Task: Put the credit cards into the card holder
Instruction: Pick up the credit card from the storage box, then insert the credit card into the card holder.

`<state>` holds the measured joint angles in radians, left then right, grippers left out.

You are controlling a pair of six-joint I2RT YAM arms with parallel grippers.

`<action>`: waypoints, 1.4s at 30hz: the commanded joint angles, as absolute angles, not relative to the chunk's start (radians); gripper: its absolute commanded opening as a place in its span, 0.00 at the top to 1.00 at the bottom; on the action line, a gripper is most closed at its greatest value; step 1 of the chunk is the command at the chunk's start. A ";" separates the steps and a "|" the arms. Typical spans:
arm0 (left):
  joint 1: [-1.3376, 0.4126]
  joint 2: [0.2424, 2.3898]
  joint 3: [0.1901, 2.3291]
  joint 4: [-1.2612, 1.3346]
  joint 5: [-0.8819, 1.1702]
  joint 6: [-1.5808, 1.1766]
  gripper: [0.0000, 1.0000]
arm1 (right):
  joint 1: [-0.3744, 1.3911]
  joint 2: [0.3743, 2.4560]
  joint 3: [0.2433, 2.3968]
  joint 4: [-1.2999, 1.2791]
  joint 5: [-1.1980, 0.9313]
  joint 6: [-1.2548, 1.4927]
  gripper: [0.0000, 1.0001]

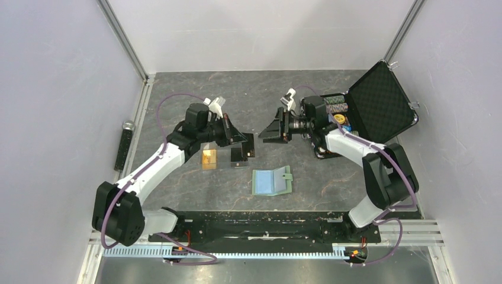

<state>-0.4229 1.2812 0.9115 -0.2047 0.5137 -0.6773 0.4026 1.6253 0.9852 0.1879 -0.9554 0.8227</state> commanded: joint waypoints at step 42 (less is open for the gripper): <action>-0.685 1.450 0.795 -0.308 0.311 -0.789 0.59 | 0.358 1.482 0.654 -0.175 -0.787 0.440 1.00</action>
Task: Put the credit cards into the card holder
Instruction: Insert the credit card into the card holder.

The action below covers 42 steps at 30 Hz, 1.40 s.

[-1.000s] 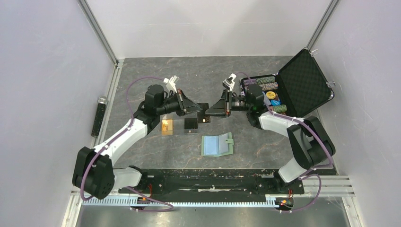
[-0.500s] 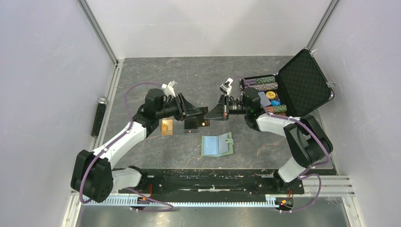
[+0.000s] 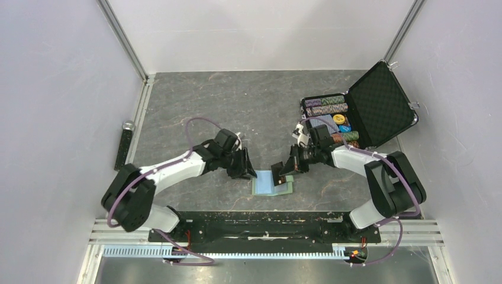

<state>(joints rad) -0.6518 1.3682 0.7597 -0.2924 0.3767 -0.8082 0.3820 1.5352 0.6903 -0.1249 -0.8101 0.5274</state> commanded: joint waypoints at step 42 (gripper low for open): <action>-0.774 1.750 0.951 -0.478 0.211 -0.674 0.83 | 0.350 1.727 0.738 -0.218 -0.837 0.382 1.00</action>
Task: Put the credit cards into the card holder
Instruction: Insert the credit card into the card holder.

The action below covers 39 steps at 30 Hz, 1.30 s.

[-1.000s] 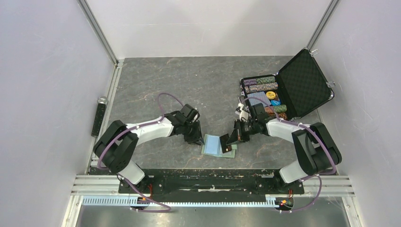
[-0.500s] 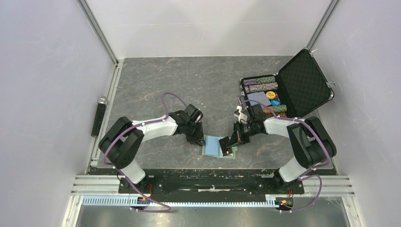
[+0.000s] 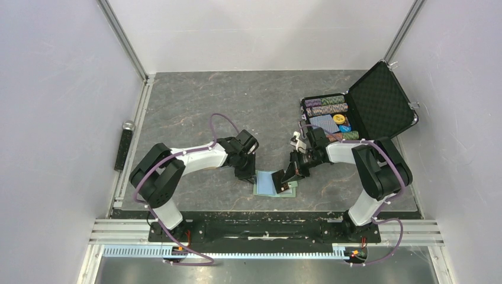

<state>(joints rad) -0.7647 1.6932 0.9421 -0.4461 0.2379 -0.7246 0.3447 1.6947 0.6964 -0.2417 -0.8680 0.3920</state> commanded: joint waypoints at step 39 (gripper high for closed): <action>-0.790 1.775 0.957 -0.534 0.185 -0.681 0.98 | 0.404 1.614 0.579 -0.042 -0.752 0.654 1.00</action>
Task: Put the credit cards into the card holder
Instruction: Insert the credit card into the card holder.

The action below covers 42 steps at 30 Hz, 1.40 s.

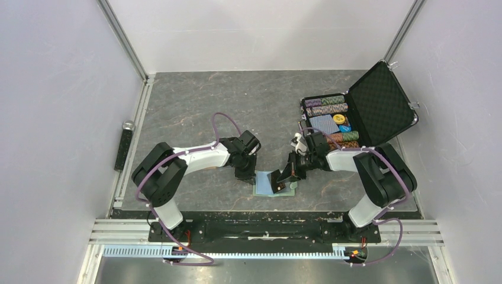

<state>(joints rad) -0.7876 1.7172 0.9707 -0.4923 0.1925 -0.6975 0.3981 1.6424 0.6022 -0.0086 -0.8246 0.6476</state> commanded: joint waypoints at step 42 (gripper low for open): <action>-0.806 1.813 0.965 -0.526 0.206 -0.683 0.98 | 0.509 1.600 0.533 0.125 -0.581 0.707 0.94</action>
<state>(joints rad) -0.8040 1.7374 0.9897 -0.5034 0.1925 -0.6975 0.4694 1.6016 0.4438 0.3397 -0.6891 0.8551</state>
